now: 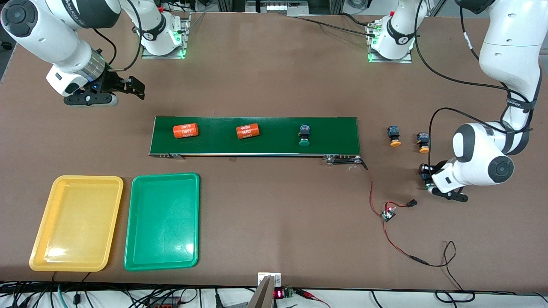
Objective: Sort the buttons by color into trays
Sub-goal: 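Grasp the second green button with the left gripper while the right gripper advances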
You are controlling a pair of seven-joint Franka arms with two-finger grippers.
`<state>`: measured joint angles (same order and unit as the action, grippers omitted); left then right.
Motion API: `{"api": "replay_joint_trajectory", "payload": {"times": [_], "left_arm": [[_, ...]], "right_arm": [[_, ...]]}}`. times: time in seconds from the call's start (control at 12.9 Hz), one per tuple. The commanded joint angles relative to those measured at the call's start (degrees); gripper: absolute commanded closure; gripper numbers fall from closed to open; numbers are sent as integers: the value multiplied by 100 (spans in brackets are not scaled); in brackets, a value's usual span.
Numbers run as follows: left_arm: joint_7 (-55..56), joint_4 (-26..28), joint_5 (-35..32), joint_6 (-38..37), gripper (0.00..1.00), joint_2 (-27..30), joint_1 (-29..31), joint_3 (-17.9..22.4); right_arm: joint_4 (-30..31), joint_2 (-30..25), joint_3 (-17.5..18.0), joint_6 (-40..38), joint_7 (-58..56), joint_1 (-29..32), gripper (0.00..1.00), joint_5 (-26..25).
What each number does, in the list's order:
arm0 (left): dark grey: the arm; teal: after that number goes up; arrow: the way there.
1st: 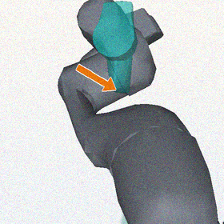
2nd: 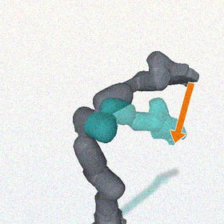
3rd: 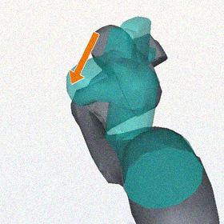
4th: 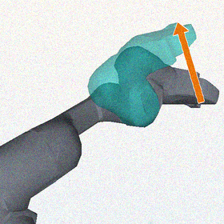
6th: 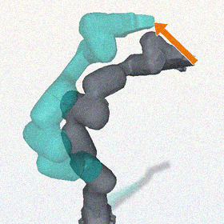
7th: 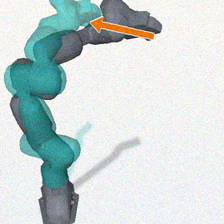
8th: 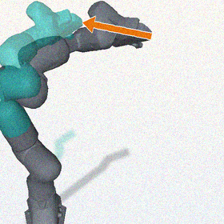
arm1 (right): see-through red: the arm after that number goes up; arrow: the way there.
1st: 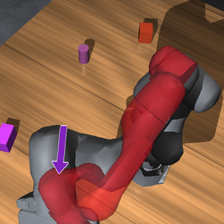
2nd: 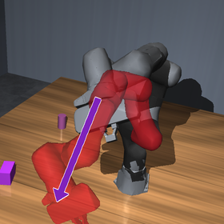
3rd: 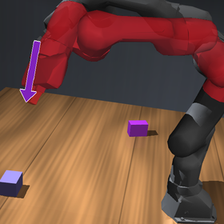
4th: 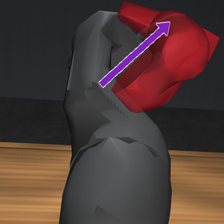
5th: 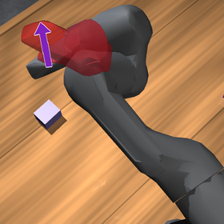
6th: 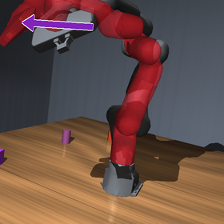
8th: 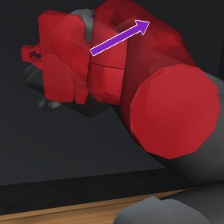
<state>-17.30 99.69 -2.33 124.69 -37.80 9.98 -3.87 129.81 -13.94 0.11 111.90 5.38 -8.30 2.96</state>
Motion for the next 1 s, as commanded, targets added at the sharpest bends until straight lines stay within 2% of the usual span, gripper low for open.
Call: {"api": "replay_joint_trajectory", "payload": {"times": [0.0,0.15,0.23,0.39,0.54,0.7,0.85,0.93], "left_arm": [[-142,-317,101,-365,97,167,-5,-26],[-168,-1088,101,-1756,97,168,-22,-218],[-186,-1466,101,-2530,97,150,-49,-446],[-108,-1812,101,-3212,97,150,-75,-1060],[364,-1700,145,-3503,96,107,-93,-1702],[1408,-1357,198,-3251,95,71,-163,-2352],[2201,-1103,180,-2997,94,80,-198,-2810],[2518,-788,163,-2716,95,106,-181,-2995]], "right_arm": [[-8,41,7,77,68,-40,0,65],[-8,58,33,77,95,-110,0,73],[-8,93,33,95,182,-128,0,65],[-17,129,42,139,785,-250,0,73],[-17,207,42,278,850,-338,0,73],[-17,304,42,446,938,-558,0,73],[-17,383,42,542,939,-725,0,73],[-17,392,42,586,947,-813,0,73]]}}
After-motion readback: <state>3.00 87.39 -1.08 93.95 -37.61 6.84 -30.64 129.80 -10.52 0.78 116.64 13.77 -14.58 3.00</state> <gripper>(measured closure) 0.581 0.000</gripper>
